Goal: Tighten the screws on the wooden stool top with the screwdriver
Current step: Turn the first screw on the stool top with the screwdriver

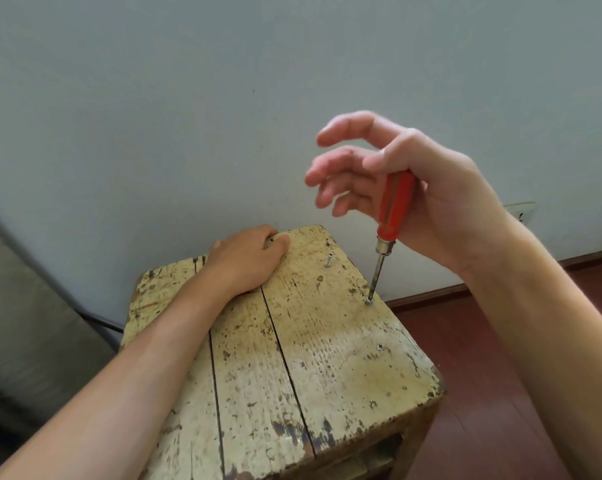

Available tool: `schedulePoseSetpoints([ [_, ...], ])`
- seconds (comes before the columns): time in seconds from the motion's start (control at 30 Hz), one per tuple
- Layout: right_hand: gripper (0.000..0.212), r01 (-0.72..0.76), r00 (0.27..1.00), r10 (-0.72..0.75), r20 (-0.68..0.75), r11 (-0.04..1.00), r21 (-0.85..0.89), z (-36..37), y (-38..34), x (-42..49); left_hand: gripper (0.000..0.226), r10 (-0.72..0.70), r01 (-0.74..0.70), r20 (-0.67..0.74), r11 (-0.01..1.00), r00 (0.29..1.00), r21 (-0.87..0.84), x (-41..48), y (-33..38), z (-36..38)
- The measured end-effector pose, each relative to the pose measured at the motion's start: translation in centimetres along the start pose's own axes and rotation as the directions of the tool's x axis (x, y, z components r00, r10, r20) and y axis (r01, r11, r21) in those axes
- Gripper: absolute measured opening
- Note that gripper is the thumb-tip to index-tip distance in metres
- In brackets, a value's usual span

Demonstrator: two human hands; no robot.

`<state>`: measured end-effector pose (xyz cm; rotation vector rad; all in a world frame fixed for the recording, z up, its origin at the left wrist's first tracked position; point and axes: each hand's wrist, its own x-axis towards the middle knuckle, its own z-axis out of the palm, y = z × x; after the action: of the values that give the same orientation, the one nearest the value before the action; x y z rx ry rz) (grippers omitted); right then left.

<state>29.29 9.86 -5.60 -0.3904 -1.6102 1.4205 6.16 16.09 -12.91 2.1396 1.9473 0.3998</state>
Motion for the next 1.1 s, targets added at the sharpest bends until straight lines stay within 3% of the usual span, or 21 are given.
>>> schedulePoseSetpoints([
  [0.13,0.054,-0.085,0.990,0.078,0.118,0.995,0.057,0.8,0.4,-0.2,0.047,0.003,-0.003,0.001,1.000,1.000,-0.010,0.2,-0.1,0.1],
  [0.23,0.054,-0.044,0.999,0.046,-0.017,0.993,0.107,1.2,0.7,-0.3,0.046,-0.007,0.007,-0.013,1.000,1.000,0.006,0.3,0.0,0.4],
  [0.3,0.053,-0.012,0.983,0.036,-0.182,0.992,0.126,1.4,0.8,-0.4,0.046,-0.008,0.008,-0.015,1.000,1.000,0.002,0.3,0.0,0.4],
  [0.37,0.054,0.028,0.908,0.018,-0.418,0.994,0.104,1.9,1.1,-0.4,0.045,-0.011,0.011,-0.013,1.000,1.000,-0.009,0.2,-0.1,0.3],
  [0.43,0.055,0.077,0.777,-0.021,-0.629,0.995,0.062,2.6,1.4,-0.3,0.043,-0.018,0.018,-0.011,1.000,1.000,-0.010,0.1,-0.1,0.1],
  [0.47,0.056,0.093,0.720,-0.036,-0.693,0.995,0.045,2.9,1.6,-0.3,0.043,-0.023,0.023,-0.008,1.000,1.000,-0.009,-0.1,-0.1,0.1],
  [0.53,0.056,0.102,0.680,-0.056,-0.732,0.995,0.018,3.2,1.9,-0.3,0.045,-0.026,0.026,-0.001,1.000,1.000,-0.007,-0.2,0.0,0.0],
  [0.63,0.043,0.050,0.778,-0.036,-0.627,0.999,0.005,2.6,1.8,-0.2,0.046,-0.020,0.020,-0.002,1.000,1.000,0.001,-0.3,0.2,0.0],
  [0.73,0.016,0.086,0.889,-0.051,-0.454,0.995,0.058,1.1,0.8,0.0,0.048,-0.017,0.017,-0.006,1.000,1.000,0.002,-0.3,0.1,0.0],
  [0.83,0.031,0.020,0.976,0.021,-0.215,0.982,0.189,-0.5,0.2,0.0,0.048,-0.015,0.015,-0.012,1.000,1.000,0.003,-0.1,0.1,0.2],
  [0.97,0.034,-0.105,0.994,0.096,0.058,0.979,0.175,-0.3,0.1,-0.4,0.048,-0.021,0.021,-0.023,1.000,1.000,0.019,0.1,0.0,0.3],
  [1.1,0.047,-0.101,0.995,0.098,0.025,0.977,0.189,0.3,0.1,-0.4,0.049,-0.019,0.020,-0.012,1.000,1.000,0.020,0.2,0.0,0.4],
])
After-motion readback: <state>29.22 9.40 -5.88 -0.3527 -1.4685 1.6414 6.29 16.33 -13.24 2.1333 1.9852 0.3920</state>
